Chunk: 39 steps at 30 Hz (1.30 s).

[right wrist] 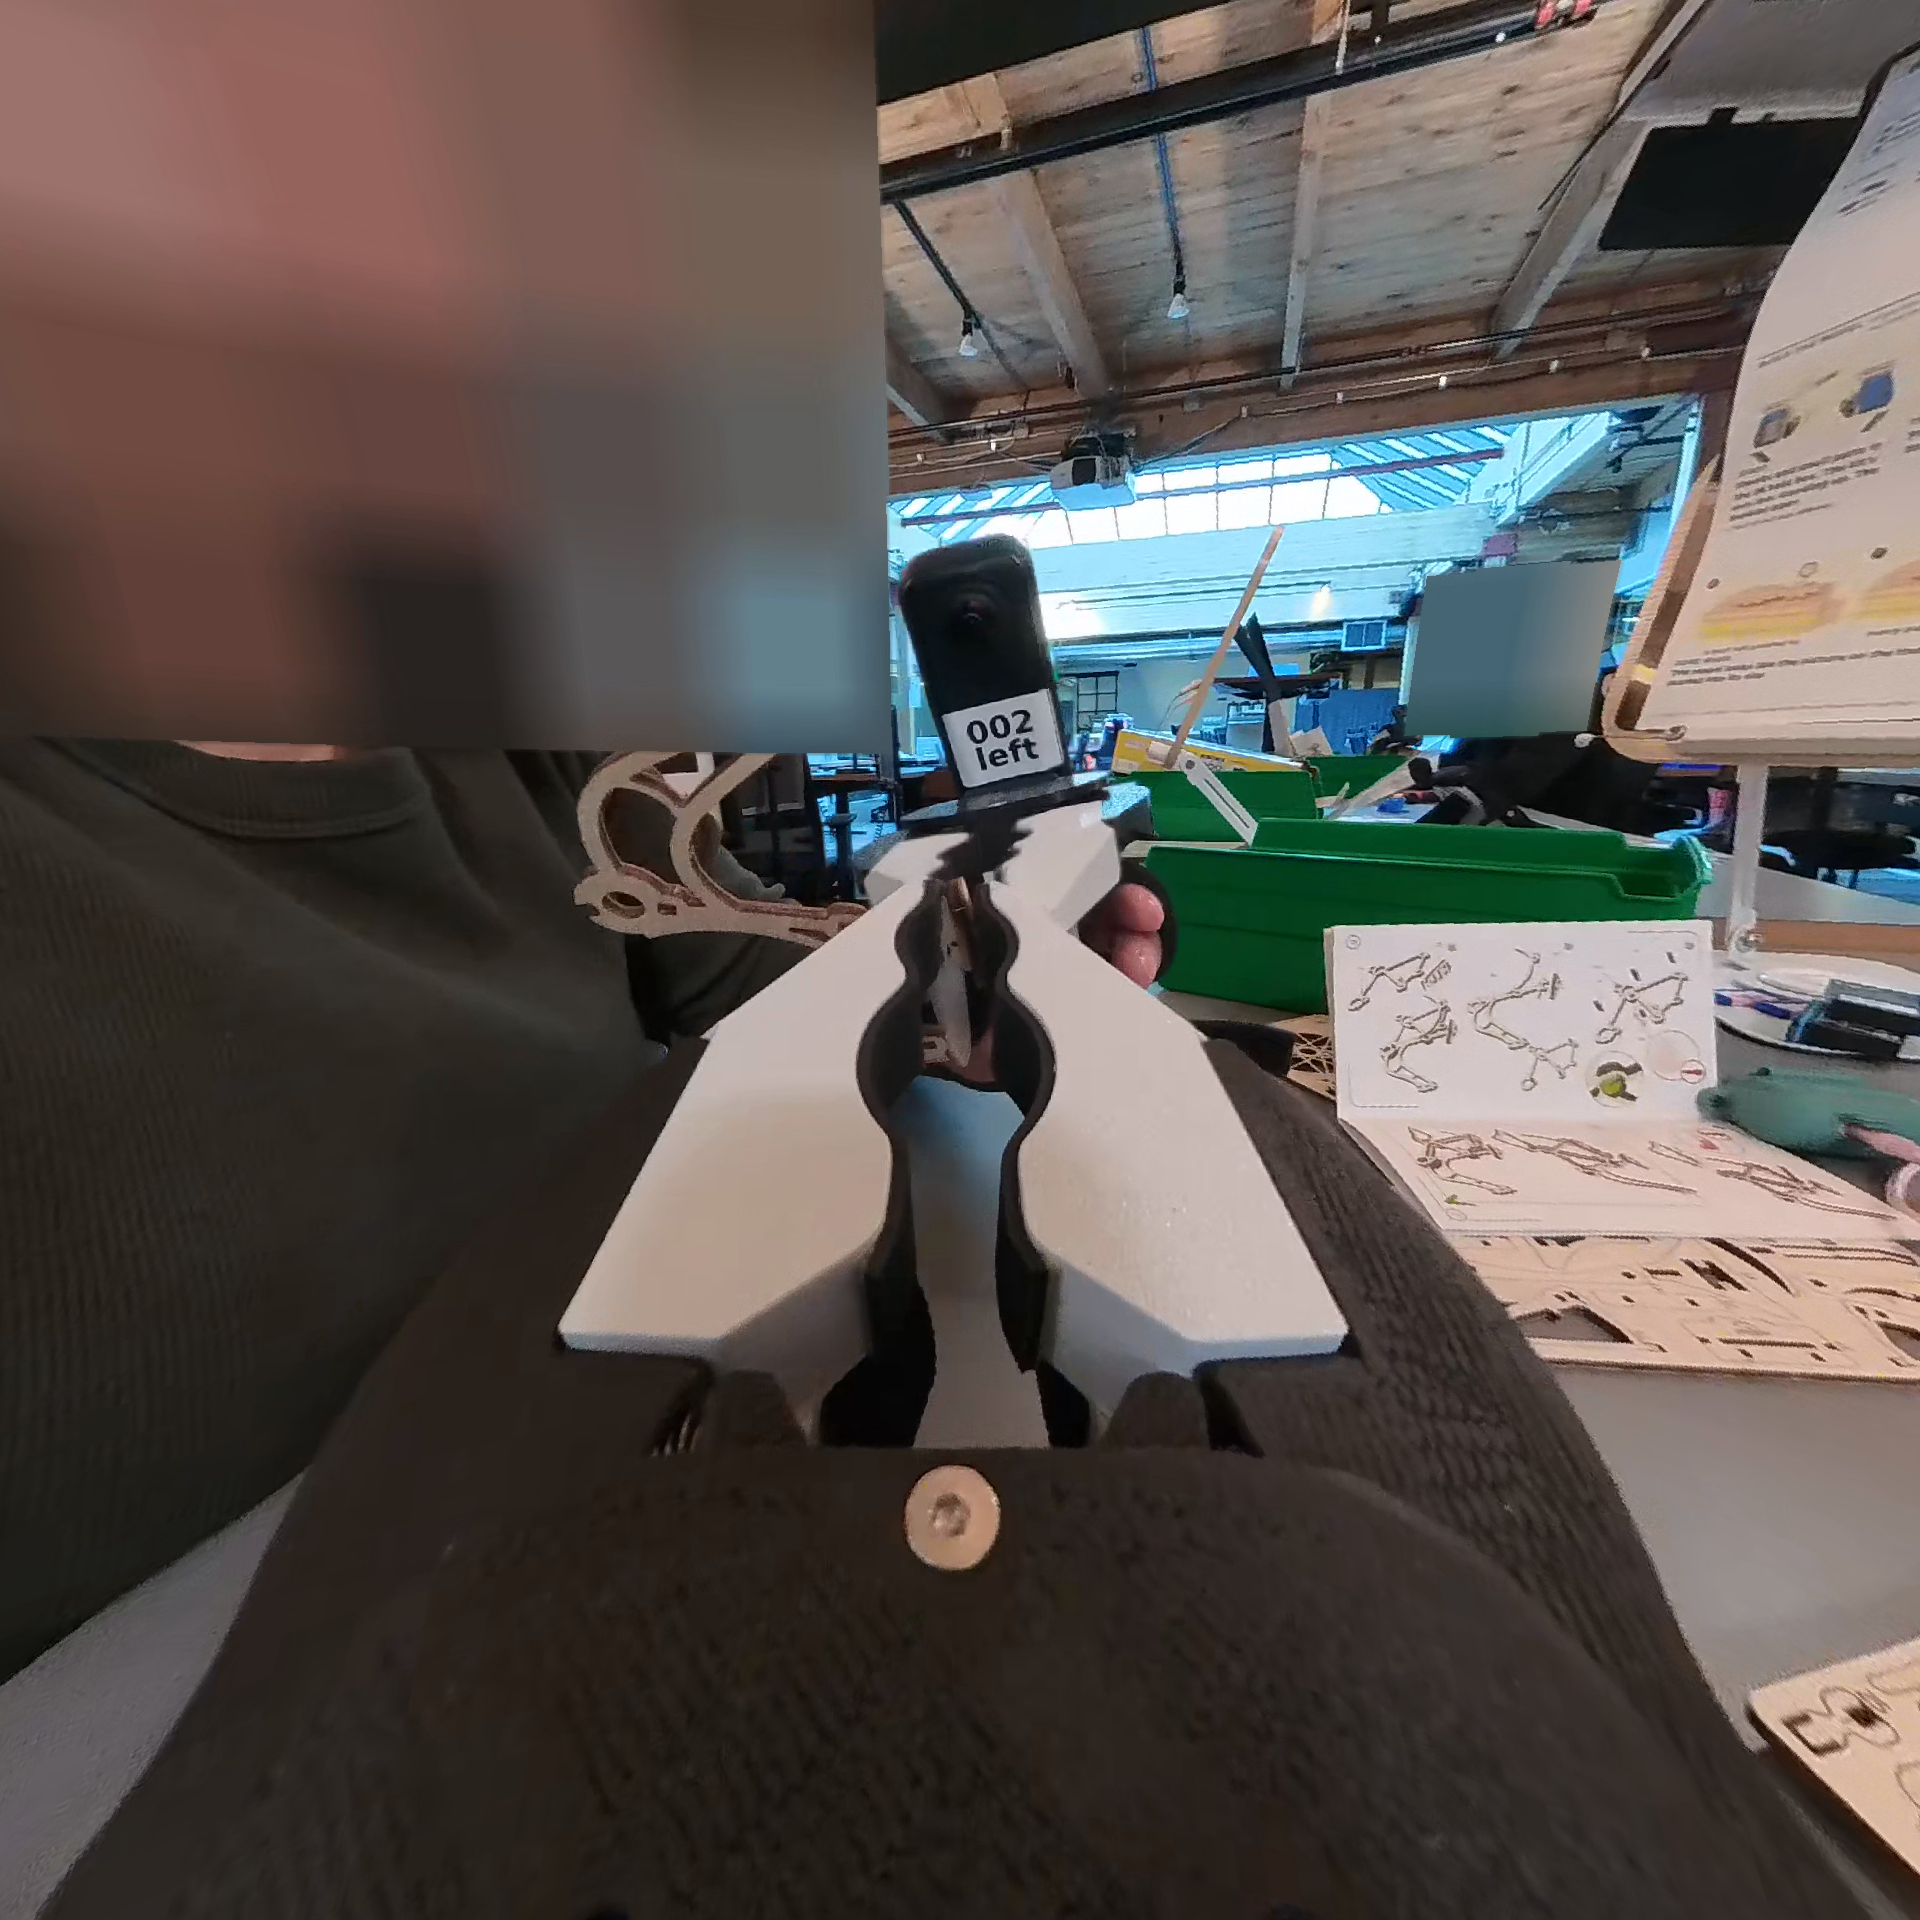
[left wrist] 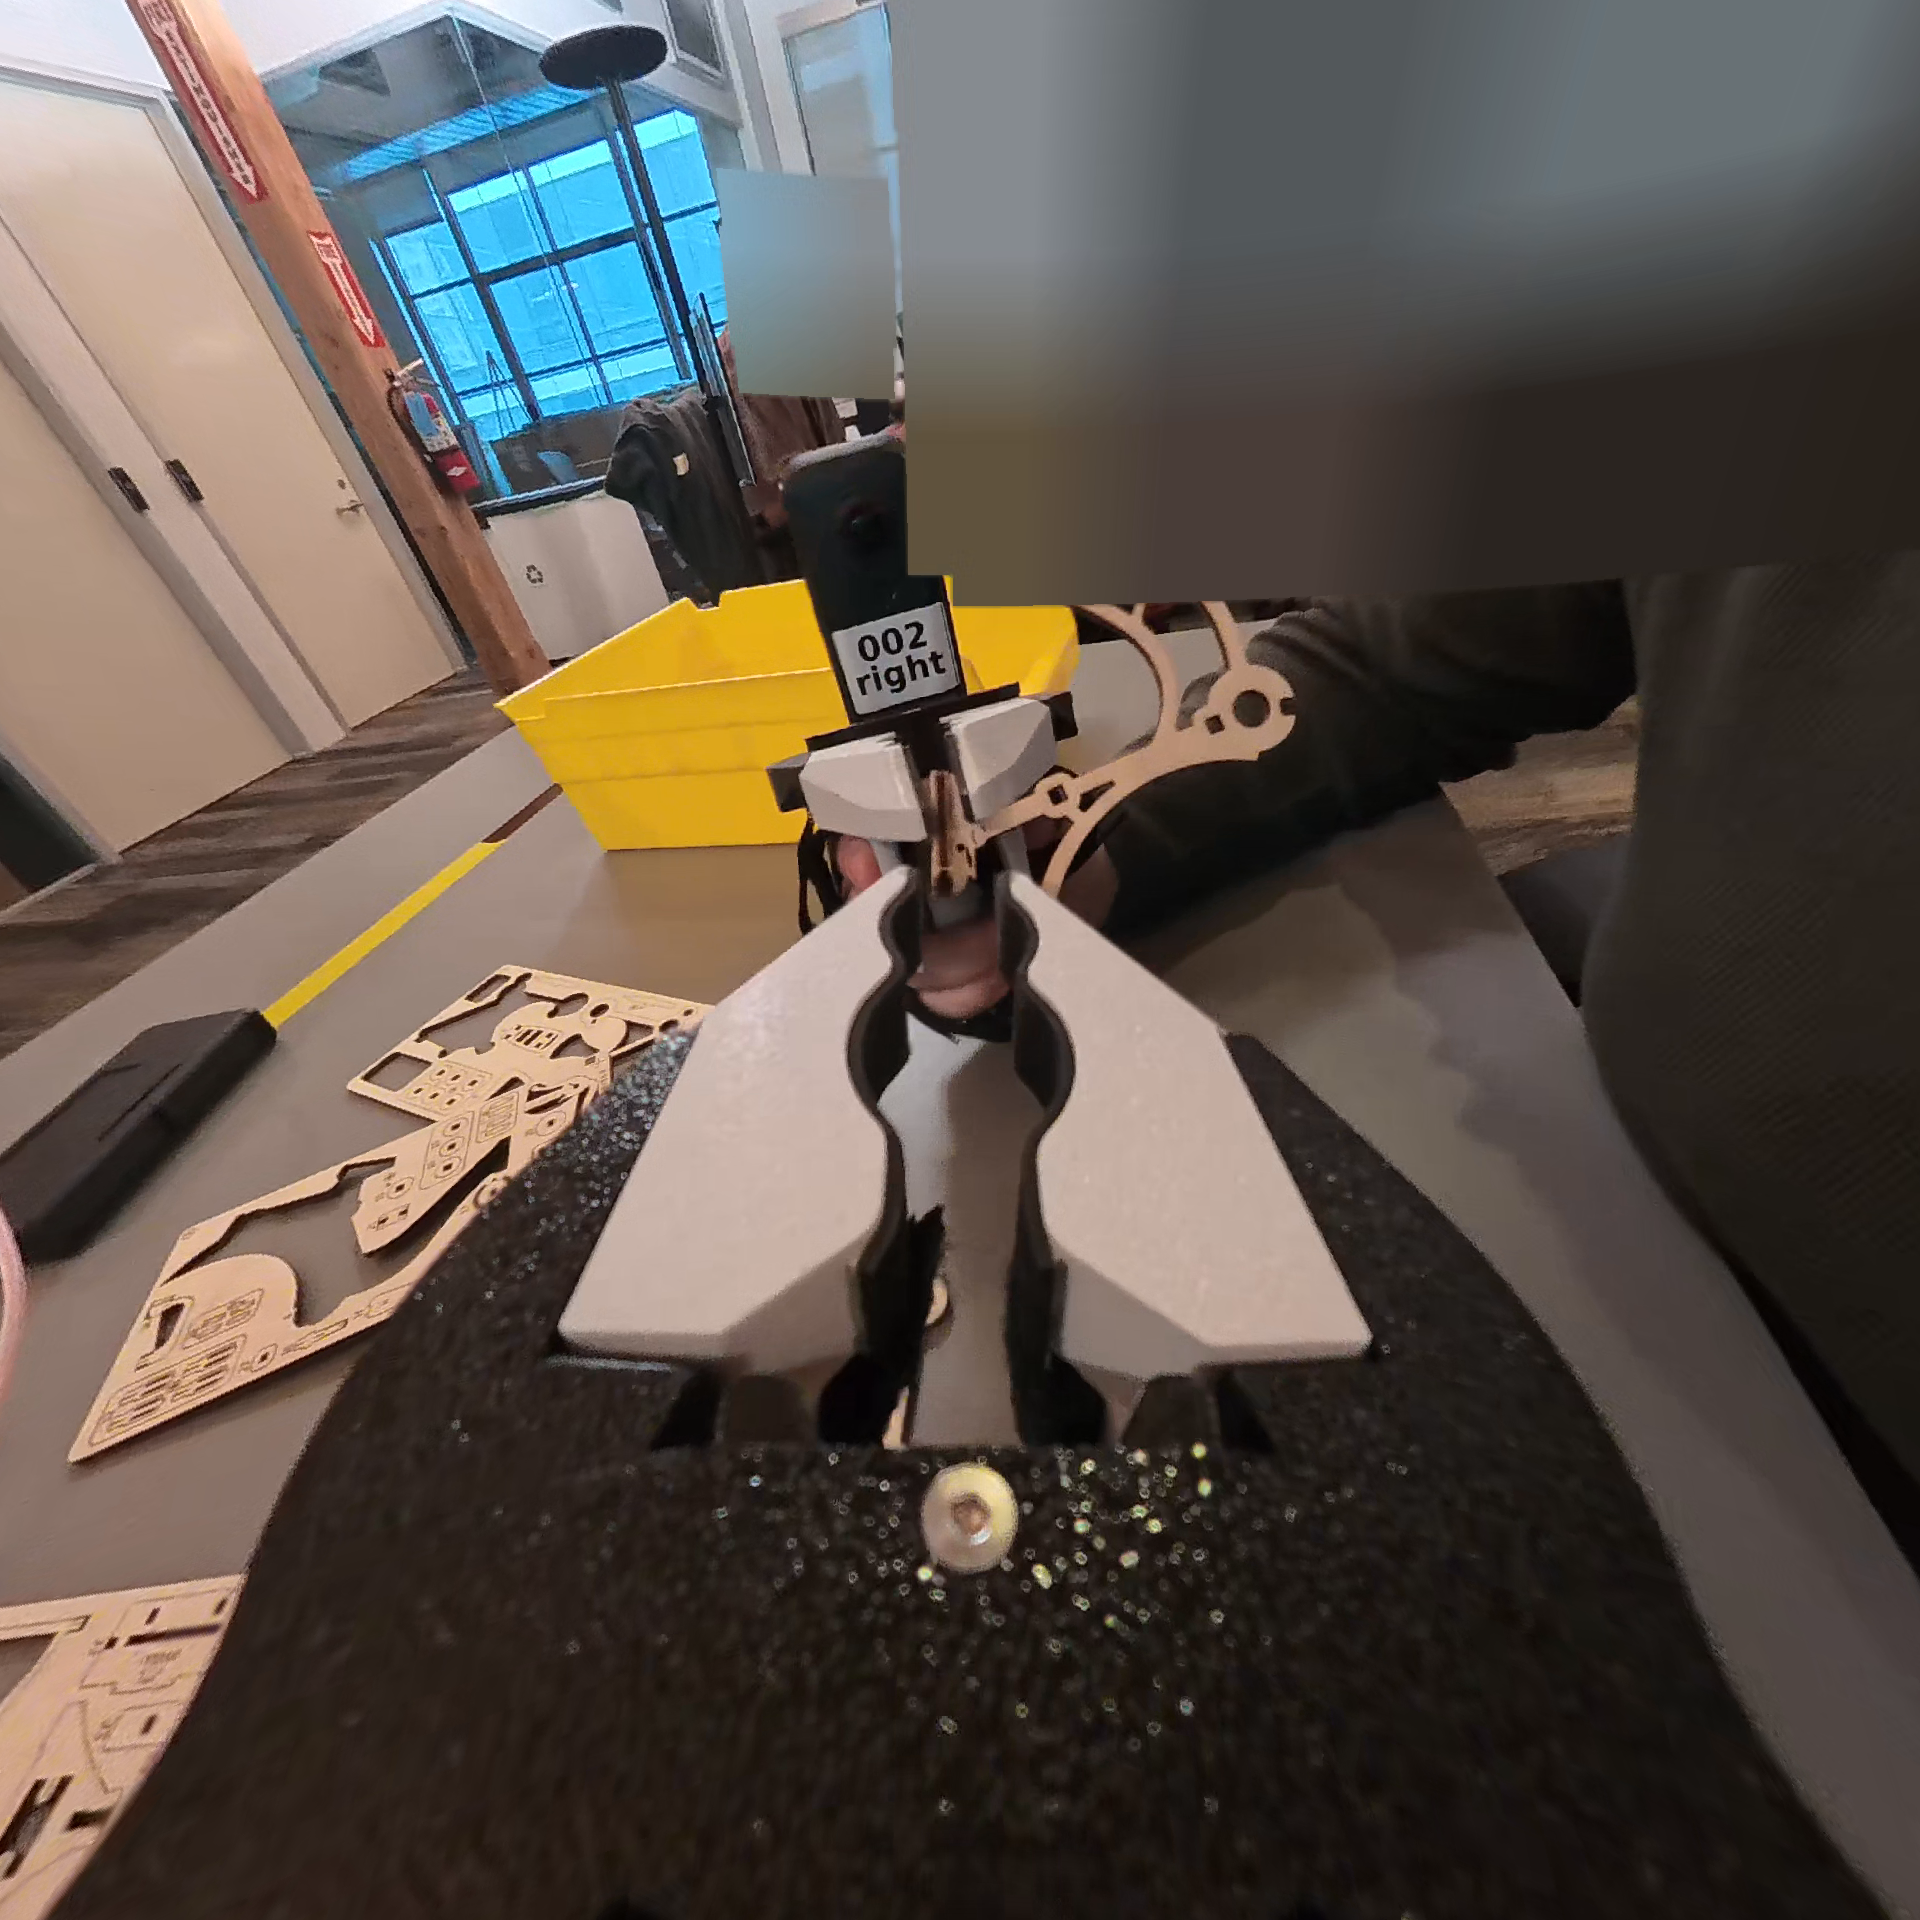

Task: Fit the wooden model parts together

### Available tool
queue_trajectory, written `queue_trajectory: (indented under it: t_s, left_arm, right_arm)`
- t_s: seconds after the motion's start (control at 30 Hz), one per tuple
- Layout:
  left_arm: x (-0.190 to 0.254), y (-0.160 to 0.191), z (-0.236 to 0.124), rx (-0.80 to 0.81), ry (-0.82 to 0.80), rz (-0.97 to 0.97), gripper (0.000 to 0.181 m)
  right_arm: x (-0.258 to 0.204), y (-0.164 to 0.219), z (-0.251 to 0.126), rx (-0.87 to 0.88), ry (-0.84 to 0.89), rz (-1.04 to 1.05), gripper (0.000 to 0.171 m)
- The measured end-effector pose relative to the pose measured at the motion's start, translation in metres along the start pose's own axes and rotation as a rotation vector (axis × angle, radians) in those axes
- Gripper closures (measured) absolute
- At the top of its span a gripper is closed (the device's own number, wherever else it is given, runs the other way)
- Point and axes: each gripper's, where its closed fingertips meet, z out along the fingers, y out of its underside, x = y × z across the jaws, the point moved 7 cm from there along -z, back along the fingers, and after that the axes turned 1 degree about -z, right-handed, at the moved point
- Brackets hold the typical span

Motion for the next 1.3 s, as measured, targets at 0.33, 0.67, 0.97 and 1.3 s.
queue_trajectory:
  t_s: [0.33,0.67,0.97,1.3]
  left_arm:
    - [0.0040,0.0009,0.0012,-0.009,-0.047,0.082,0.176]
    - [0.0046,0.0028,0.0024,-0.022,-0.080,0.083,0.177]
    - [0.0048,0.0026,0.0036,-0.031,-0.108,0.065,0.177]
    - [0.0036,0.0044,0.0035,-0.054,-0.125,0.065,0.177]
  right_arm:
    - [-0.0008,0.0019,0.0011,-0.004,0.001,-0.009,0.168]
    - [0.0002,0.0022,0.0007,-0.010,0.010,-0.001,0.167]
    - [0.0013,0.0023,0.0005,-0.004,0.020,0.018,0.168]
    - [0.0034,0.0031,0.0013,-0.033,0.041,0.025,0.168]
